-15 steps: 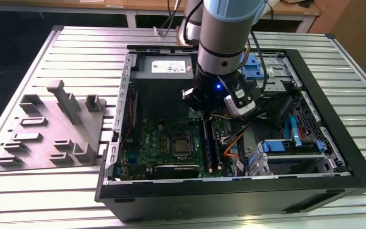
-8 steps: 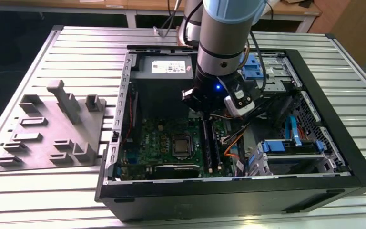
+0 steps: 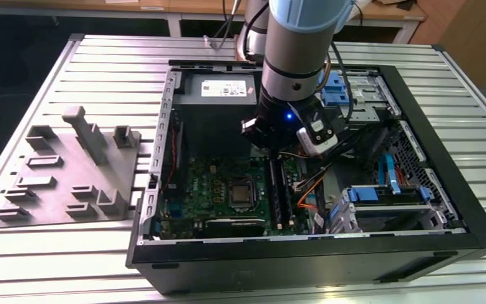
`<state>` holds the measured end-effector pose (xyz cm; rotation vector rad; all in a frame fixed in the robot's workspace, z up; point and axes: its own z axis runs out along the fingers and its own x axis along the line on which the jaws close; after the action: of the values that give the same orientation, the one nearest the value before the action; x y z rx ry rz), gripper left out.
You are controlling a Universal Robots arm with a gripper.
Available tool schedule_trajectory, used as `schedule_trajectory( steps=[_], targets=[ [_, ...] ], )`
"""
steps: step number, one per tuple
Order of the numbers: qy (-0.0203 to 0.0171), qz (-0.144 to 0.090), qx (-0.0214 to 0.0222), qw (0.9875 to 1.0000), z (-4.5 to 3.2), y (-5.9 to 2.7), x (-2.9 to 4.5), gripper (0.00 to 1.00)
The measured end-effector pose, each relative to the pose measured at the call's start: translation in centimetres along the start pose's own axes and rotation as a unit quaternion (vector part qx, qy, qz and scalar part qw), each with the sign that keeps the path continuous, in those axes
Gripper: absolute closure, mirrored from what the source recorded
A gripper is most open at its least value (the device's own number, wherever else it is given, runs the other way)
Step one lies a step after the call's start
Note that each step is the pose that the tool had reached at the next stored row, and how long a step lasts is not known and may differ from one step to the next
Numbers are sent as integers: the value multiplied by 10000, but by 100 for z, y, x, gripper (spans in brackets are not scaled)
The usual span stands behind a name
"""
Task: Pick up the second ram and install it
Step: 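Press down the second ram until it locks into place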
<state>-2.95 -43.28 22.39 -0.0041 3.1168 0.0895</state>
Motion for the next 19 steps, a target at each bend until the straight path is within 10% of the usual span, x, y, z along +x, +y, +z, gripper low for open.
schedule_trajectory(
  steps=[19],
  targets=[
    [2,0,4,10000,80,-5,2,90]
  ],
)
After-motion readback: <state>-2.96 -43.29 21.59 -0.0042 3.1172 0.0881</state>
